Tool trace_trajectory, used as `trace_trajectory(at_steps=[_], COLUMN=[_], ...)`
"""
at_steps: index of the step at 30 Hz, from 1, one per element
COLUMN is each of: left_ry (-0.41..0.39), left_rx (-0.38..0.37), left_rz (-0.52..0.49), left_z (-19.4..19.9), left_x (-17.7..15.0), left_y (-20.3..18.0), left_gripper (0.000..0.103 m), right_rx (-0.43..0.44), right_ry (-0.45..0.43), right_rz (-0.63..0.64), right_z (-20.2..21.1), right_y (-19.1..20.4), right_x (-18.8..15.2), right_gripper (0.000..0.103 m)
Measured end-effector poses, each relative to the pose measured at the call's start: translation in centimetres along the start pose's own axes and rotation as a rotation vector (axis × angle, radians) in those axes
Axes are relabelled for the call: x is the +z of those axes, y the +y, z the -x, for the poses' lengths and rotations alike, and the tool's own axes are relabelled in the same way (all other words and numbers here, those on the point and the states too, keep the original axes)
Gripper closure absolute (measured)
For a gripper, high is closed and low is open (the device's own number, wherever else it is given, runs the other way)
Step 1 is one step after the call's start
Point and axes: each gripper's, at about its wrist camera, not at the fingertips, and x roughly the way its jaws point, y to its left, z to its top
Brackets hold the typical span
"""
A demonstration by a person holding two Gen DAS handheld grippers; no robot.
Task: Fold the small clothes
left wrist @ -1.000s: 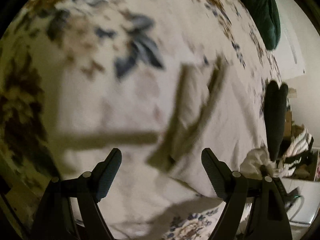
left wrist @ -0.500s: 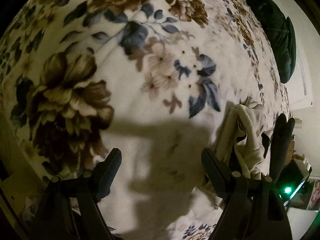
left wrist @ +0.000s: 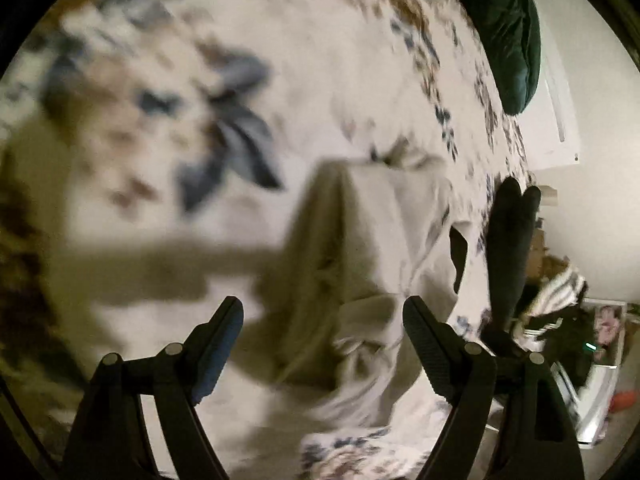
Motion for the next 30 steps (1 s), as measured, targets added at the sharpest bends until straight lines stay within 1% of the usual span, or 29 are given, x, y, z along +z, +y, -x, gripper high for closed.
trace_trajectory(at_steps=[1, 2, 3, 4, 5, 6, 8, 10, 12, 14, 16, 18, 20, 21, 22, 23, 25, 26, 27, 28, 29, 30], left_ry=[0.014, 0.025, 0.041, 0.052, 0.061, 0.07, 0.084, 0.09, 0.084, 0.069, 0.066, 0.061, 0.061, 0.059, 0.058, 0.05, 0.006, -0.022, -0.072, -0.1, -0.133, -0.155], left_rx=[0.003, 0.034, 0.08, 0.095, 0.101, 0.098, 0.1, 0.108, 0.115, 0.11, 0.122, 0.137, 0.13, 0.106, 0.087, 0.066, 0.029, 0.007, -0.031, -0.06, -0.095, -0.119], left_rz=[-0.006, -0.018, -0.046, -0.057, -0.063, -0.073, -0.088, -0.094, -0.096, -0.098, -0.103, -0.102, -0.087, -0.065, -0.048, -0.03, 0.002, 0.022, 0.062, 0.093, 0.136, 0.166], left_z=[-0.8, -1.7, -2.7, -3.2, -3.4, -3.5, -3.2, -2.5, -1.7, -1.3, -1.6, -2.2, -2.7, -2.6, -2.5, -2.0, -0.4, 0.5, 1.7, 2.3, 2.7, 2.7], left_x=[0.0, -0.1, -0.4, -0.7, -1.0, -1.4, -1.9, -2.1, -2.0, -1.7, -1.5, -1.6, -1.9, -2.1, -2.1, -2.3, -2.9, -3.4, -4.4, -5.2, -6.3, -7.2], left_y=[-0.2, -0.3, -0.2, 0.0, 0.5, 0.9, 1.3, 1.2, 0.7, 0.4, 0.2, 0.5, 1.0, 1.3, 1.6, 1.7, 2.1, 2.3, 2.7, 2.9, 3.2, 3.3], left_gripper=[0.022, 0.022, 0.022, 0.022, 0.022, 0.02, 0.02, 0.02, 0.02, 0.02, 0.02, 0.02, 0.02, 0.02, 0.02, 0.02, 0.02, 0.02, 0.019, 0.019, 0.019, 0.019], right_rx=[0.017, 0.037, 0.042, 0.021, -0.036, -0.064, -0.056, -0.07, -0.075, -0.07, -0.096, -0.095, -0.163, -0.192, -0.169, -0.131, -0.034, 0.03, 0.066, 0.123, 0.157, 0.172], right_ry=[0.027, 0.055, 0.066, 0.079, 0.094, 0.105, 0.107, 0.089, 0.034, -0.01, -0.017, 0.026, 0.091, 0.127, 0.139, 0.133, 0.097, 0.088, 0.098, 0.113, 0.134, 0.157], right_rz=[-0.034, -0.076, -0.097, -0.101, -0.092, -0.087, -0.087, -0.051, -0.008, 0.044, 0.049, 0.022, 0.0, 0.013, 0.015, 0.013, 0.024, 0.025, 0.013, -0.008, -0.021, -0.025], right_z=[-1.0, -2.3, -3.2, -4.0, -4.7, -5.1, -4.6, -3.3, -1.3, -0.1, 0.0, -1.7, -4.1, -5.1, -5.2, -4.7, -2.7, -1.9, -1.7, -1.9, -2.4, -3.2], right_y=[-1.0, -2.2, -3.0, -3.8, -4.4, -4.9, -4.8, -3.8, -2.4, -0.9, -0.4, -1.0, -2.6, -3.2, -3.4, -3.5, -3.5, -3.8, -4.3, -5.2, -5.9, -6.4], right_x=[0.6, 1.0, 1.2, 1.5, 1.5, 1.5, 1.4, 1.7, 2.6, 4.4, 6.5, 8.9, 10.5, 10.9, 11.1, 11.2, 11.3, 11.3, 11.3, 11.5, 11.6, 11.9], right_gripper=[0.025, 0.026, 0.029, 0.036, 0.036, 0.036, 0.036, 0.036, 0.036, 0.036, 0.036, 0.036, 0.036, 0.036, 0.036, 0.036, 0.036, 0.035, 0.032, 0.031, 0.031, 0.031])
